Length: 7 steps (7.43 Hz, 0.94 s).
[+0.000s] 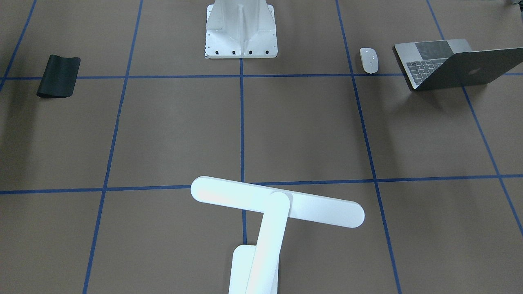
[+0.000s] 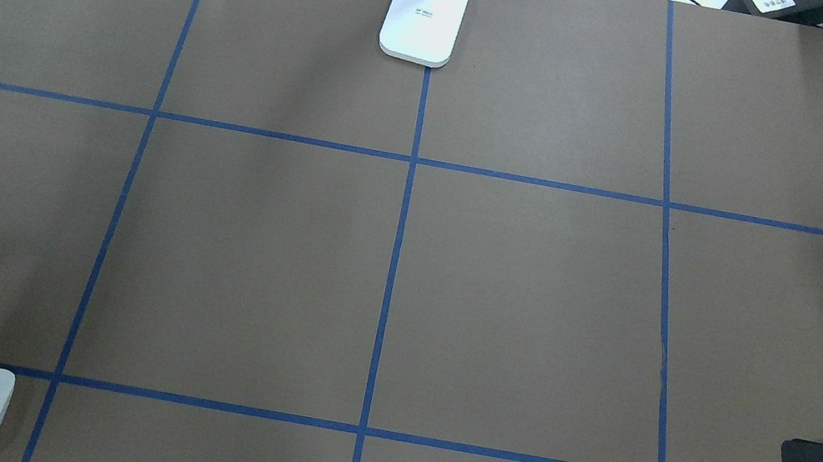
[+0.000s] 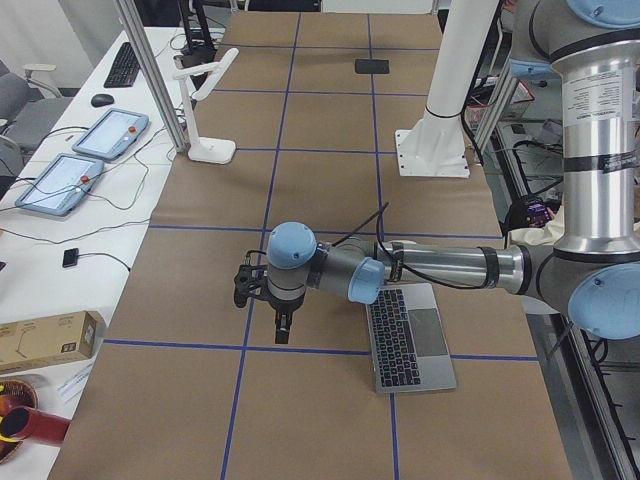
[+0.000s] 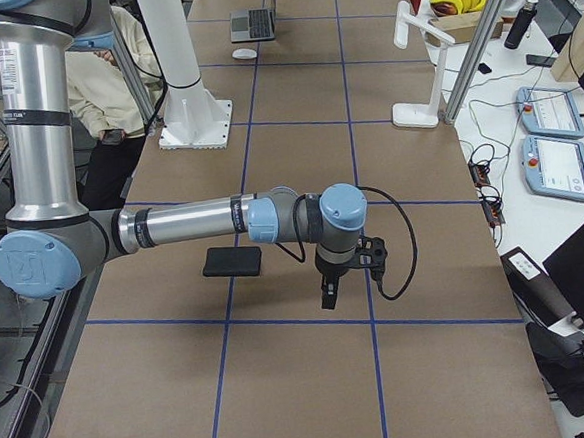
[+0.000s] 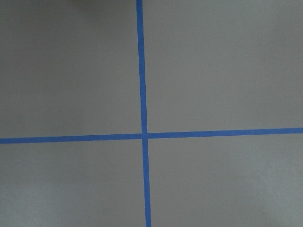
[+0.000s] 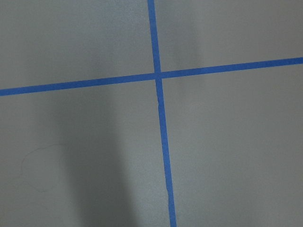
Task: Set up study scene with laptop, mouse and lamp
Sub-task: 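Move the left gripper toward the silver laptop at the table corner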
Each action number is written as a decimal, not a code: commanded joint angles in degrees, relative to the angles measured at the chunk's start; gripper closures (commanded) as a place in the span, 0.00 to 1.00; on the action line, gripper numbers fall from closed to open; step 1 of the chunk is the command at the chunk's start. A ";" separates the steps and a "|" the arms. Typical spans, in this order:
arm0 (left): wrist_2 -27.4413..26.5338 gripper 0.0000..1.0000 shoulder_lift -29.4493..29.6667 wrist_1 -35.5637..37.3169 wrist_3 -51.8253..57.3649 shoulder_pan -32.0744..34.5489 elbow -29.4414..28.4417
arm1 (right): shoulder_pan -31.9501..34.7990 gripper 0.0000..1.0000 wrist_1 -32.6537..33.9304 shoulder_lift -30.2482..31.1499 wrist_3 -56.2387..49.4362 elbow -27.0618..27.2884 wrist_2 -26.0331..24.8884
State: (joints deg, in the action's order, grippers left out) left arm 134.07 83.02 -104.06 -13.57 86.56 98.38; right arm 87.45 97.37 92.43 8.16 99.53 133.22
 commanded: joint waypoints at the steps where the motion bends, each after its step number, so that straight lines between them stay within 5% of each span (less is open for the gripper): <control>1: 0.14 0.00 0.21 -0.01 -0.14 -0.08 0.14 | 0.00 0.00 0.01 0.03 0.10 0.92 0.45; 4: 0.75 0.00 -1.36 -0.01 0.12 -0.52 4.16 | 0.00 0.00 -0.68 0.99 -0.77 1.72 -0.25; 7: 2.77 0.00 -7.49 3.23 -6.54 -2.36 14.08 | 0.00 0.00 -8.76 4.77 -0.25 0.49 -1.56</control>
State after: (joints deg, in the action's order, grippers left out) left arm 136.35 78.54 -102.34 -17.41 85.06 107.98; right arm 87.45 91.14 95.81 7.66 100.50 132.36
